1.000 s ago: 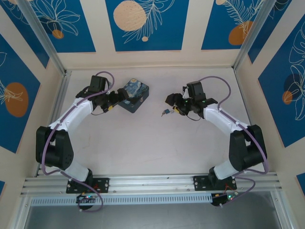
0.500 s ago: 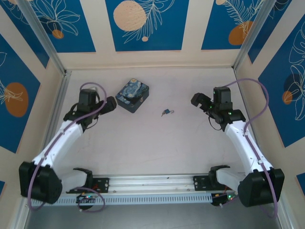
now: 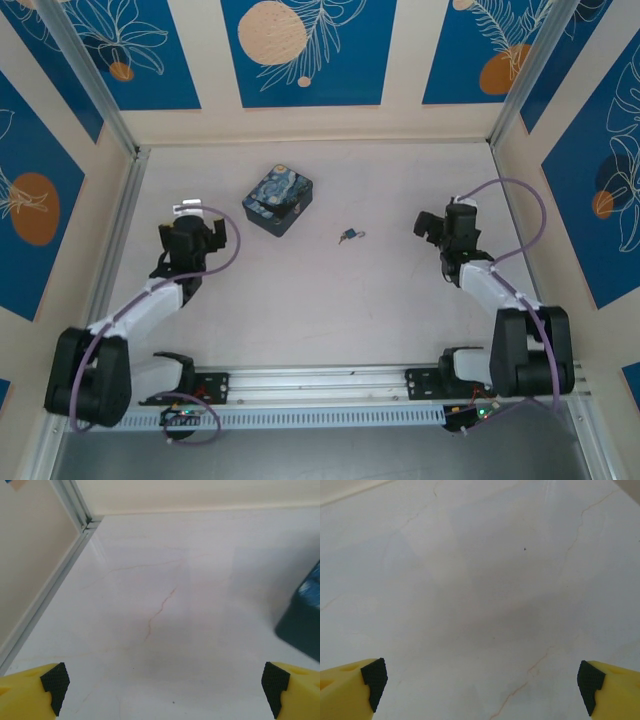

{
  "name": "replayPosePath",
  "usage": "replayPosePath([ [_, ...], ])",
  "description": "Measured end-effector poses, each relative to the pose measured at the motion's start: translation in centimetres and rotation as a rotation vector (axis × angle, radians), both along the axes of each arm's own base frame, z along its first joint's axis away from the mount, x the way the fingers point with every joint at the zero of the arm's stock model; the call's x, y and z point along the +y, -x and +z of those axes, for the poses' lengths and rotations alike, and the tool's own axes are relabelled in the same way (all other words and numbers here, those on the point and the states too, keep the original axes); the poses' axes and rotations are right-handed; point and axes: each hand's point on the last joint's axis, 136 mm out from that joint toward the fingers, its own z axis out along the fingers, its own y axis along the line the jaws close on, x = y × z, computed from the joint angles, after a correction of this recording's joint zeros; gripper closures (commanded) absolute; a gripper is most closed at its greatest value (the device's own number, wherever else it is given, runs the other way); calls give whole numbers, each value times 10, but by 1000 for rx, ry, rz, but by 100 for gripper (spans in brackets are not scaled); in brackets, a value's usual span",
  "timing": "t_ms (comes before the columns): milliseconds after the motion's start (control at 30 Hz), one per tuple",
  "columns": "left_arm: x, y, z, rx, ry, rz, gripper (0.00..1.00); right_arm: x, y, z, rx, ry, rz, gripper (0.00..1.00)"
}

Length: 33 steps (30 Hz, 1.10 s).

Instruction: Unlock the padlock with the key

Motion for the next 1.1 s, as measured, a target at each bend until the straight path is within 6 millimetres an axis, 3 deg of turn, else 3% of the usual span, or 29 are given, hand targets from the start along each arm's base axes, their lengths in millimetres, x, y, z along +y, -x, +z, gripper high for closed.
replayPosePath([
  [167,6,-8,-44,29,-51,2,0,5,-15,-17,-53,30,69,0],
  [233,9,-4,-65,38,-56,-8,0,12,-11,-27,-125,32,119,1],
  [333,5,-5,-83,66,-45,-63,0,22,3,-59,-78,28,189,1],
  [400,1,-12,-81,36,-18,-99,0,29,0,-66,-62,22,232,1],
  [600,-1,-20,-74,-9,29,-150,0,38,-17,-40,-166,26,289,1],
  [1100,-6,-23,-69,-33,43,-179,0,42,-19,-35,-190,22,310,1],
])
